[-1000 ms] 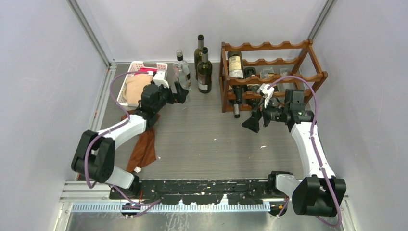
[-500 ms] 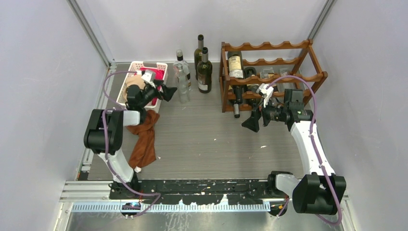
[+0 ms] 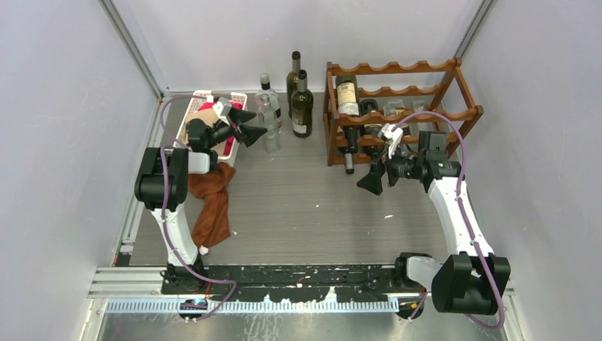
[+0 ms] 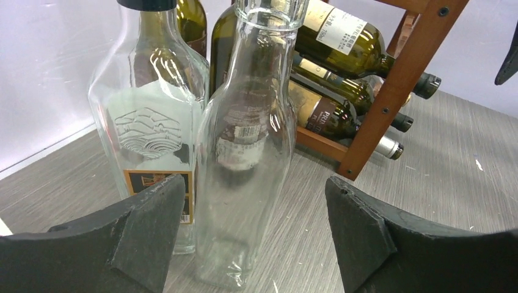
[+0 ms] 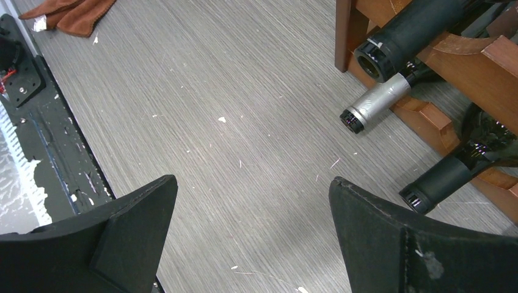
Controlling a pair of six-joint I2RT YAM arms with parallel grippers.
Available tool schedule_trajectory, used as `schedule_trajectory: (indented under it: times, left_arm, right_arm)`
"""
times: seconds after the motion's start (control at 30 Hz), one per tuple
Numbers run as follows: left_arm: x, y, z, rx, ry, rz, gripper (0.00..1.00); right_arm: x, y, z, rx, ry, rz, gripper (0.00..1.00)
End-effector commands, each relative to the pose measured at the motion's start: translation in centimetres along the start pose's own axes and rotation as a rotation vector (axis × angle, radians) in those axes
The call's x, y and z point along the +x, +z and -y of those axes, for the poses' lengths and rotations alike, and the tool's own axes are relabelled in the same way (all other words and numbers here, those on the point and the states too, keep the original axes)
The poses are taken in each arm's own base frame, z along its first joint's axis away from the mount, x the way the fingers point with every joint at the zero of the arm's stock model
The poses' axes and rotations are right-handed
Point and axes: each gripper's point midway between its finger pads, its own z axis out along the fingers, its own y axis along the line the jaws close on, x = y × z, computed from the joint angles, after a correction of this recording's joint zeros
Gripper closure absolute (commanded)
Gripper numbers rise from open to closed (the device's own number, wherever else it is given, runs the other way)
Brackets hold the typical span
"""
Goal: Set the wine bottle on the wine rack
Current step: Pick up the wine bottle from the center of the board.
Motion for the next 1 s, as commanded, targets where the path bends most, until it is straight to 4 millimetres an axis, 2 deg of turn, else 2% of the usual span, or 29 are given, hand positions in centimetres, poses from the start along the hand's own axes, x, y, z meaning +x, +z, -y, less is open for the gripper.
schedule_trajectory:
  times: [0.0, 0.2, 0.7, 0.97]
  left_arm:
    - [-0.8, 0.4, 0.3, 0.067, 0.075, 0.015, 0.17]
    - [-0.1, 1.1, 0.5, 0.091, 0.095, -0.005, 0.21]
    - [1.7, 3.5, 0.1, 0.052, 0.125, -0.038, 0.21]
    - [2.4, 4.2, 1.6, 0.083, 0.139, -0.053, 0.21]
  right_arm:
    - [-1.0, -0.2, 0.5, 0.014, -0.047, 0.021, 0.0]
    - [-1.0, -0.2, 0.5, 0.013, -0.046, 0.021, 0.0]
    - [-1.0, -0.2, 0.4, 0.009, -0.05, 0.021, 0.0]
    - [-0.9, -0.2, 0.5, 0.009, -0.049, 0.017, 0.0]
